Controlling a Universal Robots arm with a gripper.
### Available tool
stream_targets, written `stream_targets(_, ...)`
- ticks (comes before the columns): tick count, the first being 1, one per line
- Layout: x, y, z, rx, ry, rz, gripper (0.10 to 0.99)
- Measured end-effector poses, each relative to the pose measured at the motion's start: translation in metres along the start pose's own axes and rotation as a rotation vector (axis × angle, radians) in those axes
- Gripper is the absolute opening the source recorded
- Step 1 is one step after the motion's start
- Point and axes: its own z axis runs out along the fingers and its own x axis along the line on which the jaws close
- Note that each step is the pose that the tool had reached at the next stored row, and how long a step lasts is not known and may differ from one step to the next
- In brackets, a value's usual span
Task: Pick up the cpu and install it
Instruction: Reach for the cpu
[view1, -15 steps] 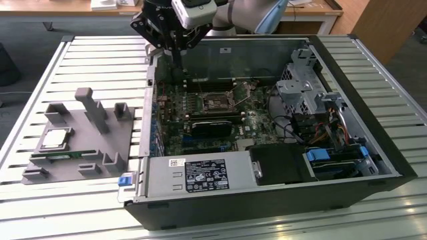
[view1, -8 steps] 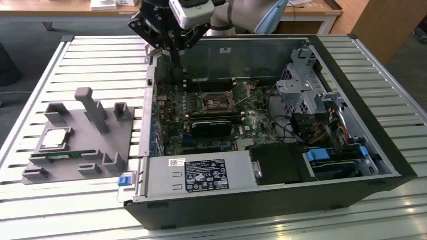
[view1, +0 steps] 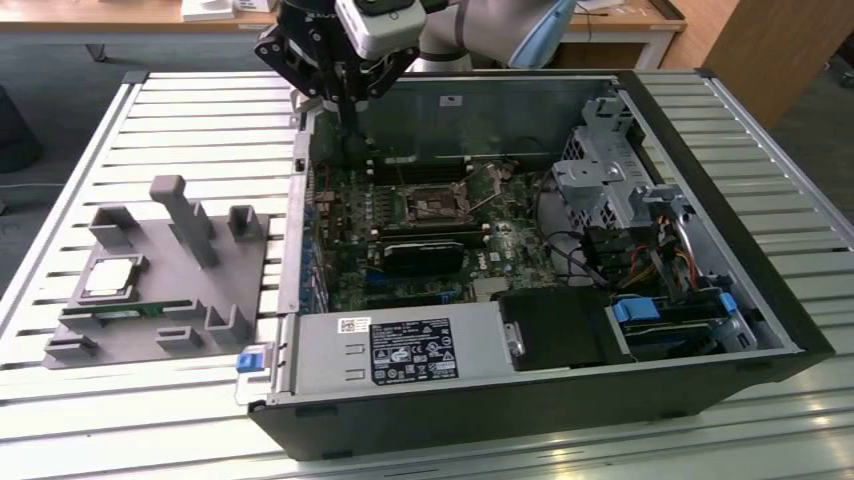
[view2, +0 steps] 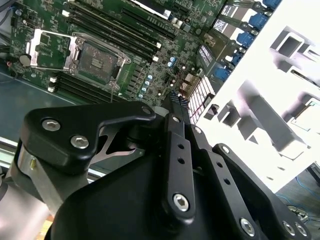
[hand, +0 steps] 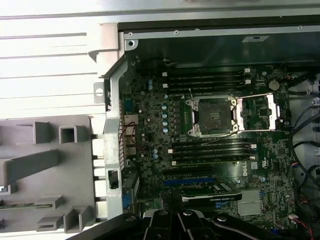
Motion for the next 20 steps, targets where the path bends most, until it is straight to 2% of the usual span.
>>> stream_targets(20, 0.0054, -0.0004, 0.0005, 0.0, 0.0, 0.0, 0.106)
